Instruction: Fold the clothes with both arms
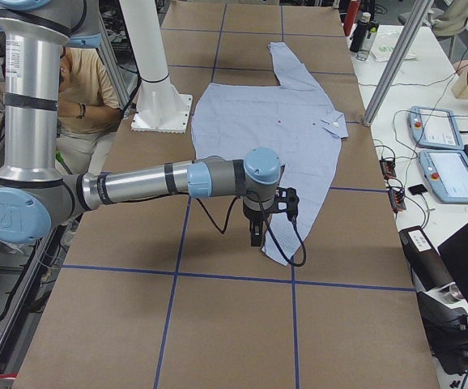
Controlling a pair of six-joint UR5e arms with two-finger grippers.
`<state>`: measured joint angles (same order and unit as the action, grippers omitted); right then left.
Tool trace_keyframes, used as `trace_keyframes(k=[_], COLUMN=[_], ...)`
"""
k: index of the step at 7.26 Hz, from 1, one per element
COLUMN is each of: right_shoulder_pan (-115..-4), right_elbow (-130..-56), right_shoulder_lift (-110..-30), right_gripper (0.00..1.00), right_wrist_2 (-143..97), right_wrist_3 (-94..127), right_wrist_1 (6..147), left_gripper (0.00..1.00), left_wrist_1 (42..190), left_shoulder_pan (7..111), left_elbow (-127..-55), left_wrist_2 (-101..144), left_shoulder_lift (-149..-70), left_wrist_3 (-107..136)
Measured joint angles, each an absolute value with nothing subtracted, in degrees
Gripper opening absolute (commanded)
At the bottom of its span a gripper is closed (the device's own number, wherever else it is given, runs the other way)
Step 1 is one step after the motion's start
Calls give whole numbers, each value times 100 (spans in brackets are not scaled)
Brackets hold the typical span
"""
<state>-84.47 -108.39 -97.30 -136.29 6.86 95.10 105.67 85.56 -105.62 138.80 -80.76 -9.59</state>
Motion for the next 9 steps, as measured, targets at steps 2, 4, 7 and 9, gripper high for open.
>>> trace_keyframes(k=[2, 4, 7, 9], right_shoulder_pan=[-8446, -8446, -8416, -8352], right_elbow=[-10891, -10897, -10862, -10778], right_shoulder_lift=[-9823, -9856, -9841, -9897], right_gripper=[100, 100, 100, 100], right_wrist_2=[-13637, -13640, -13662, -13894], right_wrist_3=[684, 674, 675, 679], right_wrist_1=[9510, 9463, 9460, 9458], left_gripper=[99, 99, 98, 99], left_wrist_1=[10597, 10602, 10613, 10656], left_shoulder_pan=[8563, 8567, 8551, 8531], left_elbow=[-10719, -10749, -10761, -10754], left_wrist_2=[13920, 13924, 13936, 13967], left_shoulder_lift=[-7879, -7791, -7699, -7727], left_wrist_3=[-961, -958, -851, -548])
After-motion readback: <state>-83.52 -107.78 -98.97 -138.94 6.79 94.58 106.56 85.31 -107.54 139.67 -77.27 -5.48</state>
